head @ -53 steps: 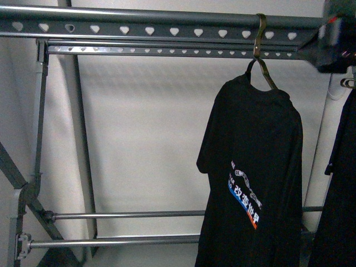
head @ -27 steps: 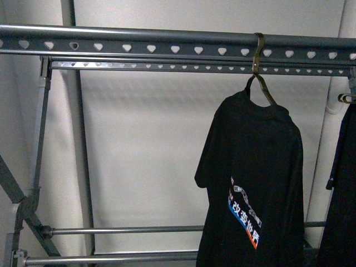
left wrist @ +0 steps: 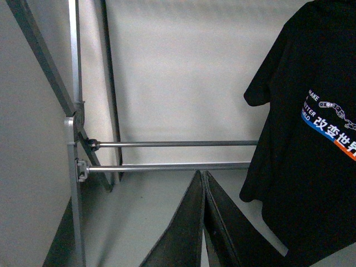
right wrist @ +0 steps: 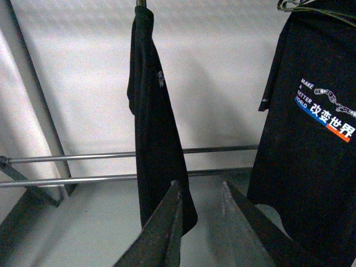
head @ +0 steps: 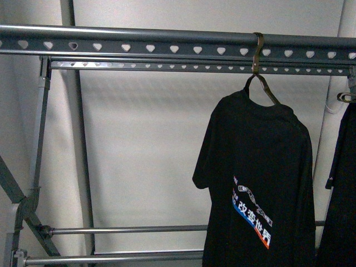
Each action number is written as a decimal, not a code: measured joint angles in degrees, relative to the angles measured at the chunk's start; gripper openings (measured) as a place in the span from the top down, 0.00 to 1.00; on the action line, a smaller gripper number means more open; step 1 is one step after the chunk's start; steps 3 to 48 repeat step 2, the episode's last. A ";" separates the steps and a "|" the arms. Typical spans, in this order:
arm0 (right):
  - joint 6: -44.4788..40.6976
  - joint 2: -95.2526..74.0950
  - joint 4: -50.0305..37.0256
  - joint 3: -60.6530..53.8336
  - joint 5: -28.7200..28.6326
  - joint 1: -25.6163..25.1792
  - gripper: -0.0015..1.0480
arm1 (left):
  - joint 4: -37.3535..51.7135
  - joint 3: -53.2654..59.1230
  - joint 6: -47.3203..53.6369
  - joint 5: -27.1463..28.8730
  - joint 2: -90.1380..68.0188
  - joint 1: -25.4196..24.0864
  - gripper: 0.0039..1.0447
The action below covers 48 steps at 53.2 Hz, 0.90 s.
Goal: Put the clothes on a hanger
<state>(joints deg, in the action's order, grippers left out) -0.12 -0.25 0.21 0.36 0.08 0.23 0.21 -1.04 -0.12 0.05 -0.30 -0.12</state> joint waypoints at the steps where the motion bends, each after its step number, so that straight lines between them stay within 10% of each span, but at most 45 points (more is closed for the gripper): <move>1: 0.00 0.00 0.00 0.00 -0.02 0.00 0.68 | 0.00 0.00 0.00 0.00 0.00 0.00 0.97; 48: 0.00 0.00 0.00 0.00 -0.02 0.00 0.65 | 0.00 0.00 0.00 0.00 0.00 0.00 0.97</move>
